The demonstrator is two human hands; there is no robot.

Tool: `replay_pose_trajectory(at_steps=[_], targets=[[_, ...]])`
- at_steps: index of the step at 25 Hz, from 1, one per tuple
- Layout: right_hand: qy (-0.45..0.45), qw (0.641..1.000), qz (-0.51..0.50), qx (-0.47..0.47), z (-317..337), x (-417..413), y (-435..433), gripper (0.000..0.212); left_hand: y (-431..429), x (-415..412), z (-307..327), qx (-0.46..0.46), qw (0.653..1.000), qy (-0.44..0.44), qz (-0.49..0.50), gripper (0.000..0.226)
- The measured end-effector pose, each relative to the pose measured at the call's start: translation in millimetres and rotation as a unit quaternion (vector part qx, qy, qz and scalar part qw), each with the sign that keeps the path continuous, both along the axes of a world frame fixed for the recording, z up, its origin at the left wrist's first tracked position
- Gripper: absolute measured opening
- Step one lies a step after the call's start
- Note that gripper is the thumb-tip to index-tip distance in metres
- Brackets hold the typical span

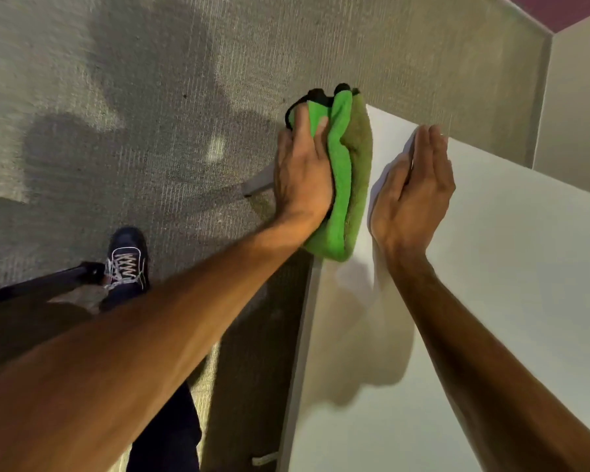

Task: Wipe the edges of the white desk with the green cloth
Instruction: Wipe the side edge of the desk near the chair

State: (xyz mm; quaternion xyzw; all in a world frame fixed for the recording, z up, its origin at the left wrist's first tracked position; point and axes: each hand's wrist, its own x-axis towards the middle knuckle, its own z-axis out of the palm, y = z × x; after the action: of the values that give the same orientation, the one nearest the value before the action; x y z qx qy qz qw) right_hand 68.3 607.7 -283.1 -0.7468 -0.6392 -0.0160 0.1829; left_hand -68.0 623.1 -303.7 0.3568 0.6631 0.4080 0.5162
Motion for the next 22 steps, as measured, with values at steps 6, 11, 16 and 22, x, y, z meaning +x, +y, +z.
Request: replay_pose_trajectory(at_steps=[6, 11, 16, 22], targets=[[0.0, 1.0, 0.002, -0.002, -7, -2, 1, 0.059, -141, 2, 4, -0.04, 0.994, -0.096, 0.028, 0.049], [0.001, 1.0, 0.022, -0.019, -9, 5, -1, 0.062, -151, 4, 17, -0.055, 0.997, -0.048, 0.021, 0.019], [-0.011, 1.0, 0.004, -0.007, -3, 1, -4, 0.055, -44, 7, 10, 0.0, 0.997, 0.07, 0.022, 0.061], [-0.009, 1.0, 0.0, -0.017, -1, 0, 0, 0.052, 68, 5, 17, 0.028, 0.991, 0.13, -0.025, 0.041]])
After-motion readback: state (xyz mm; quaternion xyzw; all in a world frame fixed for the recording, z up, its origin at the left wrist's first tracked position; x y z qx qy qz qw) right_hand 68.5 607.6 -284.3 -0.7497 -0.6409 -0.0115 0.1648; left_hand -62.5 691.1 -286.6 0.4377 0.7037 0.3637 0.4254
